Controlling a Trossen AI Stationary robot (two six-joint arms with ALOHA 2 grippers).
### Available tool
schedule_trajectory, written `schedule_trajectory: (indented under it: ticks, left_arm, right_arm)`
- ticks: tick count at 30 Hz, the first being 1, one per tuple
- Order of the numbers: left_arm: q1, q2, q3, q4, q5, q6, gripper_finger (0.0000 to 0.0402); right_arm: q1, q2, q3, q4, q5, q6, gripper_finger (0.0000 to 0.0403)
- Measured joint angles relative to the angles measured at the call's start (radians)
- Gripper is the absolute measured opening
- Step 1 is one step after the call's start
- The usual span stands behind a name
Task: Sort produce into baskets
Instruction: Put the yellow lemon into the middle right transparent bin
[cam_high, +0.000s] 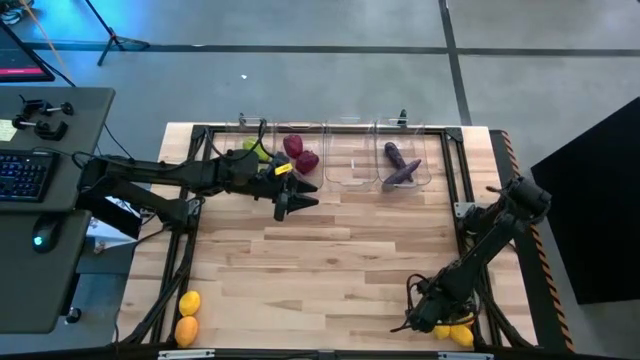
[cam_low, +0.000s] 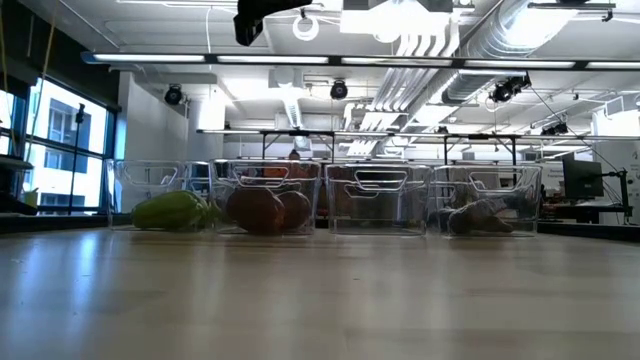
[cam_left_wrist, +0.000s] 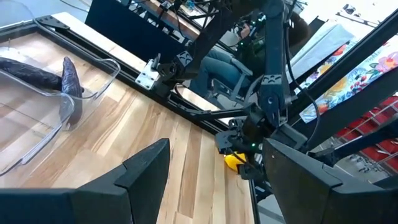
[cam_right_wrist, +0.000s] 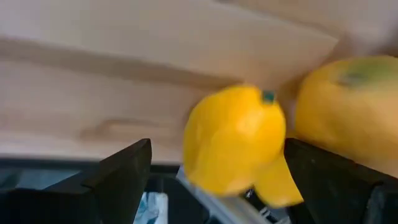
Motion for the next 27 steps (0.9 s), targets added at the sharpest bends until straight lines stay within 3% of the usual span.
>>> schedule_trajectory:
  ticks: [7,10,13,19,21,24,27]
  left_arm:
    - [0.000,0.000,0.000,-0.001,-0.003,0.000,0.0243]
    - [0.000,0.000,0.000,-0.002,-0.018,0.000,0.0243]
    - [0.000,0.000,0.000,-0.002,-0.022,0.000,0.0243]
    - [0.000,0.000,0.000,0.000,-0.021,0.000,0.0243]
    - [0.004,-0.002,0.000,0.007,0.013,0.000,0.0243]
    - [0.030,-0.029,0.000,0.010,0.116,-0.001,0.0243]
    - [0.070,-0.075,0.000,-0.006,0.168,-0.023,0.0243]
  right_arm:
    - [0.001,0.060,0.000,0.006,-0.002,-0.017,0.0355]
    - [0.000,0.070,0.000,0.020,-0.006,-0.037,0.0336]
    - [-0.001,0.073,0.000,0.027,-0.006,-0.045,0.0294]
    - [-0.008,0.068,0.033,0.022,-0.029,-0.193,0.0169]
    - [-0.022,0.046,0.056,0.010,-0.024,-0.259,0.0156]
    - [-0.060,-0.011,0.090,-0.018,0.070,-0.364,0.0156]
    - [-0.146,-0.097,0.107,-0.028,0.282,-0.489,0.0156]
